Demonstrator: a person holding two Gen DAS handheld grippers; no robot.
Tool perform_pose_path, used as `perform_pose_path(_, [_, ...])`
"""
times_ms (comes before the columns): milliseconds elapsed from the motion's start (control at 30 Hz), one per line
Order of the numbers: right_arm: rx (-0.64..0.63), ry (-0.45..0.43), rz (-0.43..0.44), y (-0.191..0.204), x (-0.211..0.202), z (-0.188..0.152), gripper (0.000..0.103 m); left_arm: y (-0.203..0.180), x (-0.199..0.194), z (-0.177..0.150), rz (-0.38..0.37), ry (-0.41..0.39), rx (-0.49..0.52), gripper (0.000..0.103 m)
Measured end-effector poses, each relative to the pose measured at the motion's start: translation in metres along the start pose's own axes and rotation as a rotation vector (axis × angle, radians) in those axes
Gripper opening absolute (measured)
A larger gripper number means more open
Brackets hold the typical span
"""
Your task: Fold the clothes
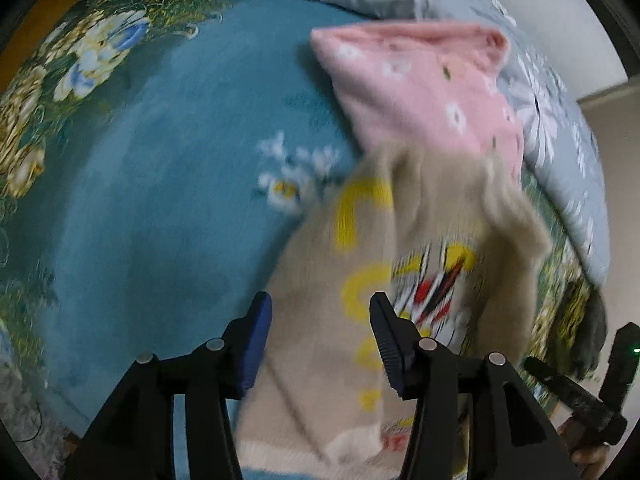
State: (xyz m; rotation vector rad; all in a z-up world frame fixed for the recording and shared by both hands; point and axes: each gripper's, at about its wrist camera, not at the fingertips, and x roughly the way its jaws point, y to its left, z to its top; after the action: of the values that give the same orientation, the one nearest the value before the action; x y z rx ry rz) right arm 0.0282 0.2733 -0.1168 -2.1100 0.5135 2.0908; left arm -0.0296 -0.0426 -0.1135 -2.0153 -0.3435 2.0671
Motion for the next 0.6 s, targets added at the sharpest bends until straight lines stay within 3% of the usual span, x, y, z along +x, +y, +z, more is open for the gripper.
perform_pose_path(167, [-0.006, 0.089, -0.122, -0.014, 0.034, -0.045, 0.061, -0.016, 0.012, -0.039, 0.057, 0.074, 0.085, 0.053])
perform_pose_path(233, [0.028, 0.105, -0.147, -0.023, 0.040, -0.051, 0.033, -0.023, 0.018, -0.046, 0.077, 0.103, 0.108, 0.053])
perform_pose_path(333, [0.074, 0.104, -0.158, -0.035, 0.038, -0.048, 0.009, -0.036, 0.021, -0.052, 0.098, 0.118, 0.133, 0.054])
perform_pose_path(500, [0.067, 0.031, -0.243, -0.061, 0.009, -0.020, 0.008, -0.053, 0.030, -0.050, 0.137, 0.119, 0.150, 0.053])
perform_pose_path(600, [0.040, -0.029, -0.350, -0.082, -0.013, 0.013, 0.008, -0.060, 0.040, -0.048, 0.169, 0.125, 0.143, 0.053])
